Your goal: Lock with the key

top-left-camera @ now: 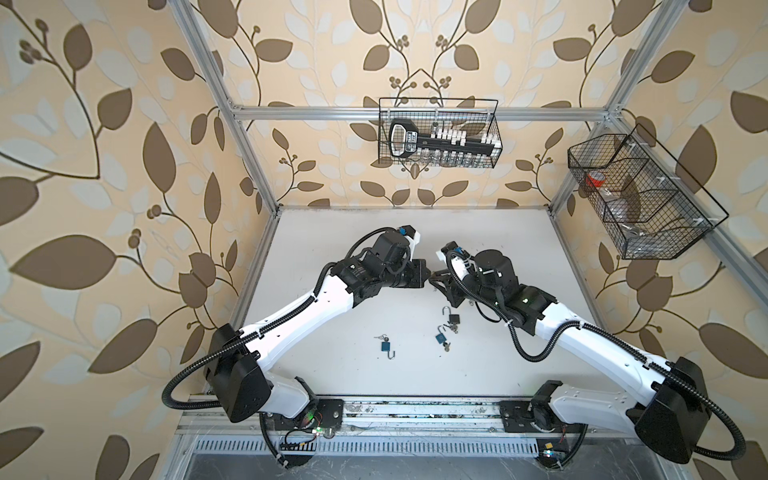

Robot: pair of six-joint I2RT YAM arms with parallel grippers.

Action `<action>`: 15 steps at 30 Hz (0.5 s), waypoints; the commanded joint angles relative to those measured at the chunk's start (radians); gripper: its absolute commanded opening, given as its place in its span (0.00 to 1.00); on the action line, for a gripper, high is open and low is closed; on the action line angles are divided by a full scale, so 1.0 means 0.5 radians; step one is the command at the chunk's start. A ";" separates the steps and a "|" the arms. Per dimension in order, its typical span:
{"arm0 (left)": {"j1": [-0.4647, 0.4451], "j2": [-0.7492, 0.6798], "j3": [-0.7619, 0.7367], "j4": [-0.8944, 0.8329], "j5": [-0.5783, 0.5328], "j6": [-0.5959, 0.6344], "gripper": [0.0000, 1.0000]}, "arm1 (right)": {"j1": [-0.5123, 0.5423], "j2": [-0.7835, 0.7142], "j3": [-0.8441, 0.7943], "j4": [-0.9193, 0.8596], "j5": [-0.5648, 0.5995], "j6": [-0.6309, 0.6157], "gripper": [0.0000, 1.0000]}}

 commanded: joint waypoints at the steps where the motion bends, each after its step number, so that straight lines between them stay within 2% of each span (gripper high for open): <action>1: -0.013 -0.062 0.056 -0.006 -0.061 0.035 0.00 | 0.010 -0.051 0.030 0.069 -0.001 0.026 0.00; 4: -0.010 -0.090 0.044 -0.002 -0.099 0.036 0.00 | 0.011 -0.072 0.013 0.078 -0.005 0.026 0.00; 5: -0.012 -0.103 0.040 0.002 -0.113 0.036 0.07 | 0.010 -0.081 0.004 0.082 -0.006 0.028 0.00; 6: -0.011 -0.115 0.031 0.013 -0.118 0.035 0.22 | 0.011 -0.088 -0.001 0.085 -0.010 0.026 0.00; 8: -0.010 -0.140 0.009 0.050 -0.118 0.038 0.29 | 0.011 -0.099 -0.010 0.094 -0.043 0.021 0.00; 11: -0.007 -0.159 -0.002 0.083 -0.124 0.035 0.31 | 0.012 -0.100 -0.017 0.097 -0.096 0.017 0.00; 15: -0.006 -0.144 0.012 0.072 -0.135 0.034 0.27 | 0.010 -0.096 -0.019 0.086 -0.134 0.011 0.00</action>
